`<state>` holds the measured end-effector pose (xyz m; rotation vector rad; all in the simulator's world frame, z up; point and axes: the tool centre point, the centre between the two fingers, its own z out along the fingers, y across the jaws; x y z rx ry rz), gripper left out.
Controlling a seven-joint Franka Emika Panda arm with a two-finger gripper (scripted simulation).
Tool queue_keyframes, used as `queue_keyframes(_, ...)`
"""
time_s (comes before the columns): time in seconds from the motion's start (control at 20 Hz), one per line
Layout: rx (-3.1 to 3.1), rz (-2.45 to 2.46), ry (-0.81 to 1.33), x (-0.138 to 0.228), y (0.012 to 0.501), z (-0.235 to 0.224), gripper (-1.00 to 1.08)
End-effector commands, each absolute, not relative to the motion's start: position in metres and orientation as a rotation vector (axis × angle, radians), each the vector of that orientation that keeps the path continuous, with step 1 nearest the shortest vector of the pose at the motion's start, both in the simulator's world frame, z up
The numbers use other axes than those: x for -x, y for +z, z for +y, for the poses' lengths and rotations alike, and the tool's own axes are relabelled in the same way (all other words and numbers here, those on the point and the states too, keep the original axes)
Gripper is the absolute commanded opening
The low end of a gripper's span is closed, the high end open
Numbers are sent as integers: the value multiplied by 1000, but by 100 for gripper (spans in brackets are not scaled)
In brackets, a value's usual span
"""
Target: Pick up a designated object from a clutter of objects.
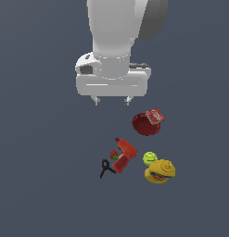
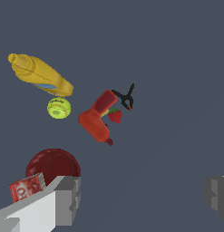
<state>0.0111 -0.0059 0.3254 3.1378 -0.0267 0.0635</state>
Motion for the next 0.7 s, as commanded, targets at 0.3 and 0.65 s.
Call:
queue_keyframes(0.3, -3148, -48, 18, -7, 316, -2, 100)
queue_keyframes(0.65, -3152, -55, 1, -6, 313, -1, 100)
